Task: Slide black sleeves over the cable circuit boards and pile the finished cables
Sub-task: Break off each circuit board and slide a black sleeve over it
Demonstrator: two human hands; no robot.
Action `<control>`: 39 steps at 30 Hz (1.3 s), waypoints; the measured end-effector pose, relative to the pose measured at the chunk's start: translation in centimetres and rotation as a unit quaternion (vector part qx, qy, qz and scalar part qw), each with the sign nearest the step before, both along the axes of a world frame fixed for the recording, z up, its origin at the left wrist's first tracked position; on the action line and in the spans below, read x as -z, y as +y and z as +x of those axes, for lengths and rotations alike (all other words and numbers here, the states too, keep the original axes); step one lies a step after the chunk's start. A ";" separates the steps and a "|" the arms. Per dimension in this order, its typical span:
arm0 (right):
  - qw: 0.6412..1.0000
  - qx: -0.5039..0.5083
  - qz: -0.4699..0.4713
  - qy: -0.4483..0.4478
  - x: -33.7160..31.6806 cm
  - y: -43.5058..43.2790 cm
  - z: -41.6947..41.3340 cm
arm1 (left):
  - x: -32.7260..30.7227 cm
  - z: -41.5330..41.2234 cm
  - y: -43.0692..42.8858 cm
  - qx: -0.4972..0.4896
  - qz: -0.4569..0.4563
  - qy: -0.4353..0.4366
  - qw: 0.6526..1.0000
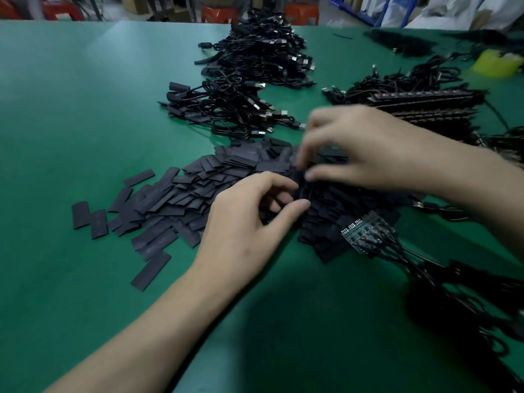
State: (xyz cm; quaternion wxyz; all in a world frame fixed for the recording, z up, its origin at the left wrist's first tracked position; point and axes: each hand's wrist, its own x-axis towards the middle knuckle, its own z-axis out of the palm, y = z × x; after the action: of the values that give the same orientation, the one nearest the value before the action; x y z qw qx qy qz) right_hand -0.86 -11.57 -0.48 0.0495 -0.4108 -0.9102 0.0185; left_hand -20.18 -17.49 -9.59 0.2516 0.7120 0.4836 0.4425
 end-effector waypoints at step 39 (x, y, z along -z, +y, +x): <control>0.826 0.087 -0.152 0.535 6.1 -7.0 3.0 | -0.7 2.8 -1.9 0.195 -0.164 -0.198 0.946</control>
State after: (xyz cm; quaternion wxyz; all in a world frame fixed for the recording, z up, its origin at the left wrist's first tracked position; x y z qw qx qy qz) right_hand 2.10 -18.55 -6.57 0.4668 -0.4166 -0.6871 0.3694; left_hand -17.41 -19.37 -8.87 0.5370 0.6396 0.3411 0.4316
